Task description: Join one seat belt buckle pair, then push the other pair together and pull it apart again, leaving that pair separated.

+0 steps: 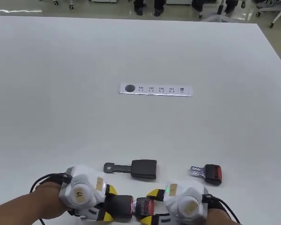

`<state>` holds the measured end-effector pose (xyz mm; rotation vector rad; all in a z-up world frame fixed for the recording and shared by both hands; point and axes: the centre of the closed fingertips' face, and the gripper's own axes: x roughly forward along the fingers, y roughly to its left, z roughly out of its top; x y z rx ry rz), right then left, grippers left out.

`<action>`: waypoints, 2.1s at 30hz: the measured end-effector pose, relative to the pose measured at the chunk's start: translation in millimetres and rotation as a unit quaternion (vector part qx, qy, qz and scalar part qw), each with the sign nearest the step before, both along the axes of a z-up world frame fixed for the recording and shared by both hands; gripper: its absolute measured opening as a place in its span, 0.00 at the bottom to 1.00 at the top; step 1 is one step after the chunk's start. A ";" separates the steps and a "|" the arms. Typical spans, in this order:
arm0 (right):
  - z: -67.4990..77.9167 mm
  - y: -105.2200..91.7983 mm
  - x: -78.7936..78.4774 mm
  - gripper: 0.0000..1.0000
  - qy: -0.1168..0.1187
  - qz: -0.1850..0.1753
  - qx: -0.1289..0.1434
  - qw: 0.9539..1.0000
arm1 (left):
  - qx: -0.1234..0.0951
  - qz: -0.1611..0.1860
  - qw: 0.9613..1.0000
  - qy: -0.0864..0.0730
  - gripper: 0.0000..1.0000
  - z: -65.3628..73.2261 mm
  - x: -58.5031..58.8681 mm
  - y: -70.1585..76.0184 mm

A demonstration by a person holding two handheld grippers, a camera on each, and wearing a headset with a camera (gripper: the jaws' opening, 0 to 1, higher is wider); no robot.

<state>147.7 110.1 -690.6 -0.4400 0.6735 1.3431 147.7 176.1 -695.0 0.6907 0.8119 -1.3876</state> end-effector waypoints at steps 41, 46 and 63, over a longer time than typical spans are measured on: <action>9.5 0.8 -1.0 0.31 0.005 -0.009 0.052 0.999 | -0.045 0.000 0.999 0.013 0.32 -0.5 4.6 2.0; 8.3 0.7 -0.8 0.32 0.006 -0.012 0.054 0.998 | -0.043 -0.001 0.999 0.011 0.32 -0.4 4.2 2.4; 6.5 1.6 -1.3 0.33 -0.010 -0.008 0.013 1.000 | 0.016 -0.017 1.000 -0.004 0.33 1.2 3.9 1.2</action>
